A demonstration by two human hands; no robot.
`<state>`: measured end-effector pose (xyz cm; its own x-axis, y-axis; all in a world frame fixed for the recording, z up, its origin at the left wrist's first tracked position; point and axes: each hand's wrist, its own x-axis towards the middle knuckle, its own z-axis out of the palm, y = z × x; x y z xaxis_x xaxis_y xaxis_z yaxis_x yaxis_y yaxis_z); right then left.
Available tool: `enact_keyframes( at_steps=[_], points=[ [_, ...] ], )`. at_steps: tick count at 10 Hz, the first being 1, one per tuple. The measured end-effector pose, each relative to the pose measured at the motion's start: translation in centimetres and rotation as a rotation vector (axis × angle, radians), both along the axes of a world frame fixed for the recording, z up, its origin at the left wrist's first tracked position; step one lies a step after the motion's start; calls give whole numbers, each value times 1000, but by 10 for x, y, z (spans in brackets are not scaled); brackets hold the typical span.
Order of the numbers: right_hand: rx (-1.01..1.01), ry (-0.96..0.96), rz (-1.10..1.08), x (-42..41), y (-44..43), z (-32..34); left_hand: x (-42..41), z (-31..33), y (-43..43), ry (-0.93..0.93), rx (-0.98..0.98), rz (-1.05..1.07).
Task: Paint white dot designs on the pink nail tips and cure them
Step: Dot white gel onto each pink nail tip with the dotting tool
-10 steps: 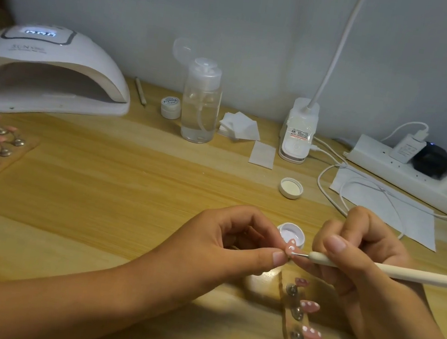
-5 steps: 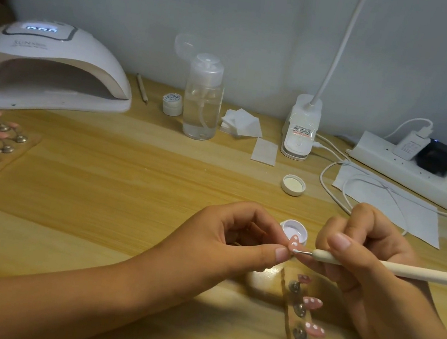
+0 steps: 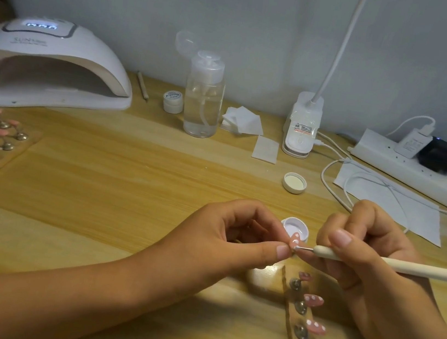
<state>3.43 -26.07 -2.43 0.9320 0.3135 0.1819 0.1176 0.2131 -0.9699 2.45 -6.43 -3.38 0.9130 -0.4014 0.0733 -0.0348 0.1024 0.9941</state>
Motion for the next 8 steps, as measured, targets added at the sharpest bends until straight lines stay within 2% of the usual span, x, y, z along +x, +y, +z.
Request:
enact_keyframes(
  at_steps=[8],
  points=[
    [-7,6,6,-1,0,1,0,0,1,-5,-1,-10]
  ],
)
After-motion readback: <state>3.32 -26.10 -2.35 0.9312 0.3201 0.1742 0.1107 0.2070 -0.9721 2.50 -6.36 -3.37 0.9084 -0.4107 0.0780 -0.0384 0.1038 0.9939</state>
